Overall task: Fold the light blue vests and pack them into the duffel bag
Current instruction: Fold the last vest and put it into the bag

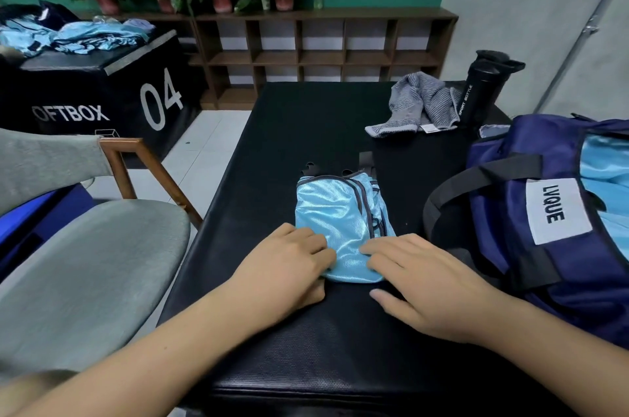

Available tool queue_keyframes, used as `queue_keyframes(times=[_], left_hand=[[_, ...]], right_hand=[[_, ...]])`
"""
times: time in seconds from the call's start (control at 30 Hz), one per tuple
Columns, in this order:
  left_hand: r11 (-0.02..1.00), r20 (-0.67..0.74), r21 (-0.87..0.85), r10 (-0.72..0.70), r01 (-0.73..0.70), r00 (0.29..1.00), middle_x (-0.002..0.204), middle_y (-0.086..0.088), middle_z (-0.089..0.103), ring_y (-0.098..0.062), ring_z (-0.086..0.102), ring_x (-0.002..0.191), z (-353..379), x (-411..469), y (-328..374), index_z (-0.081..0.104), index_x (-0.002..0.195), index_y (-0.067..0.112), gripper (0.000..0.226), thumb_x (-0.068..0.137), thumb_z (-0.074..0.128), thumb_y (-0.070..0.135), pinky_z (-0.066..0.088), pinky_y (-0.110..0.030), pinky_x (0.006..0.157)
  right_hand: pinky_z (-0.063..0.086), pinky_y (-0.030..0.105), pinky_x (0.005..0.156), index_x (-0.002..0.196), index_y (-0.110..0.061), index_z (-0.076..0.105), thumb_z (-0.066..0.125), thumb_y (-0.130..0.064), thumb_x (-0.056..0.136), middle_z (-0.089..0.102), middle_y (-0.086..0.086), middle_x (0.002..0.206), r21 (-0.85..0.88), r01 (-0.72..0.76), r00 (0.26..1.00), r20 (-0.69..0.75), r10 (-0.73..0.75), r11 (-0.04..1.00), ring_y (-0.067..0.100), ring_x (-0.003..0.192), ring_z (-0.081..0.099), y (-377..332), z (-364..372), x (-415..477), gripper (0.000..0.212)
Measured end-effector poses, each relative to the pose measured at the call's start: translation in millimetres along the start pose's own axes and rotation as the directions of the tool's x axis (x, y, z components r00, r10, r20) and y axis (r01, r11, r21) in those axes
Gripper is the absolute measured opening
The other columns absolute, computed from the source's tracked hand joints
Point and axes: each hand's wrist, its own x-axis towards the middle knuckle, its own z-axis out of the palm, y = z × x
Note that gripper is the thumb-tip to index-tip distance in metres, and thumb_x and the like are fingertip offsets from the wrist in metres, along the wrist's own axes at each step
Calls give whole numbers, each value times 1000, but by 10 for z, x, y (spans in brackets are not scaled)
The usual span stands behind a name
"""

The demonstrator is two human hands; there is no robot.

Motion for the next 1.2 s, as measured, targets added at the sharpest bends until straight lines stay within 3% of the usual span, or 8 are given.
queue_keyframes(times=[0.37, 0.5, 0.67, 0.77, 0.9, 1.0, 1.1, 1.2], left_hand=[[879, 108, -434, -165, 196, 980, 72, 5, 51, -20, 47, 66, -251, -36, -7, 41, 91, 28, 9, 98, 46, 31, 45, -42, 64], [670, 165, -666, -298, 329, 940, 69, -7, 53, -14, 45, 63, -366, -69, -36, 50, 90, 25, 10, 99, 48, 25, 45, -44, 65], [486, 158, -789, -430, 376, 889, 86, 2, 68, -29, 59, 81, -404, -52, -17, 61, 106, 27, 3, 104, 63, 26, 49, -43, 76], [475, 186, -781, -442, 405, 877, 98, 11, 75, -29, 68, 88, -405, -37, -27, 61, 113, 32, 23, 96, 76, 35, 56, -45, 82], [503, 202, -721, -506, 477, 839, 99, 14, 76, -13, 72, 90, -324, -21, -76, 65, 102, 31, 14, 96, 76, 36, 60, -43, 85], [484, 201, -707, -562, 515, 803, 96, 17, 76, -7, 71, 91, -274, -8, -95, 66, 98, 30, 12, 97, 72, 40, 60, -37, 83], [491, 187, -675, -608, 550, 772, 91, 16, 75, -7, 69, 86, -224, -6, -111, 65, 96, 30, 15, 97, 72, 43, 57, -32, 77], [494, 195, -640, -636, 588, 747, 87, 13, 73, -7, 67, 82, -172, -1, -130, 64, 94, 31, 19, 95, 74, 47, 55, -28, 71]], right_hand=[[43, 22, 99, 131, -37, 59, 63, -46, 101, 66, -18, 113, 378, -147, 977, -87, 193, 914, 5, 106, 57, -70, -42, -30, 31], [48, 37, 71, 104, -31, 68, 75, -33, 98, 63, -1, 78, 684, -233, 901, -116, 419, 691, 11, 67, 56, -117, -121, 22, 9], [58, 55, 84, 103, -29, 75, 75, -39, 97, 74, -2, 88, 831, -321, 792, -27, 610, 454, 28, 85, 70, -95, -121, 119, 12], [57, 54, 78, 98, -28, 75, 73, -39, 98, 71, 3, 83, 827, -339, 766, -33, 642, 448, 33, 82, 66, -77, -82, 156, 11], [57, 45, 79, 97, -31, 73, 74, -39, 98, 73, -10, 86, 814, -363, 744, -40, 666, 454, 11, 79, 67, -53, -44, 239, 8], [60, 46, 85, 108, -39, 70, 77, -46, 94, 76, -5, 98, 807, -388, 724, -33, 689, 446, 19, 89, 73, -41, -7, 274, 17], [62, 52, 76, 109, -47, 63, 74, -49, 94, 74, 10, 87, 771, -418, 737, -22, 675, 481, 31, 81, 73, -10, 49, 270, 19], [48, 35, 57, 104, -41, 61, 72, -40, 98, 60, 4, 61, 725, -455, 739, -16, 673, 517, 18, 55, 52, 12, 62, 275, 13]])
